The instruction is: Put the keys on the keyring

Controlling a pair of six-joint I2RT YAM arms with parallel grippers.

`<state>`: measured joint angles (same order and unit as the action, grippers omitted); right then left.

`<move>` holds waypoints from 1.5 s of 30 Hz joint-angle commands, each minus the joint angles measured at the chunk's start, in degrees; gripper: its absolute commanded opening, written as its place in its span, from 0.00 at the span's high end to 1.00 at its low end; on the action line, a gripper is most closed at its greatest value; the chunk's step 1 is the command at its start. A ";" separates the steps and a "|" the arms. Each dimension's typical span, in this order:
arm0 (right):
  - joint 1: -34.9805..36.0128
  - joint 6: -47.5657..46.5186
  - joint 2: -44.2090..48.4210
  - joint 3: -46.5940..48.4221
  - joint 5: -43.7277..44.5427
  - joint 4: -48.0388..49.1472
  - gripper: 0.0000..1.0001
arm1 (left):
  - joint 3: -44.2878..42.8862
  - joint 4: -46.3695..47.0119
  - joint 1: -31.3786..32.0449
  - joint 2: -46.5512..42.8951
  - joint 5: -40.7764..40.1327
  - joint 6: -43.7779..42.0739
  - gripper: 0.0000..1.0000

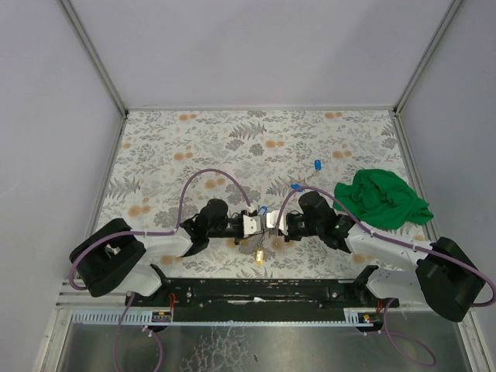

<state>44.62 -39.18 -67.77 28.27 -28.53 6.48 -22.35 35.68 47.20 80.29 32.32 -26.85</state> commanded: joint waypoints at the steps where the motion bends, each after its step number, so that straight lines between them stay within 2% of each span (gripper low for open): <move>1: 0.38 0.37 0.72 1.13 0.75 0.82 1.00 | 0.20 2.90 0.46 -0.59 -0.13 -0.39 1.00; 45: 0.38 1.26 -0.26 1.46 -2.68 2.69 1.00 | -0.46 2.23 0.66 -0.09 3.01 -0.47 1.00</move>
<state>44.62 -38.54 -68.03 28.27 -28.58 6.31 -22.35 35.57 47.22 80.29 33.30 -26.85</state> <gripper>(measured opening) 0.011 0.009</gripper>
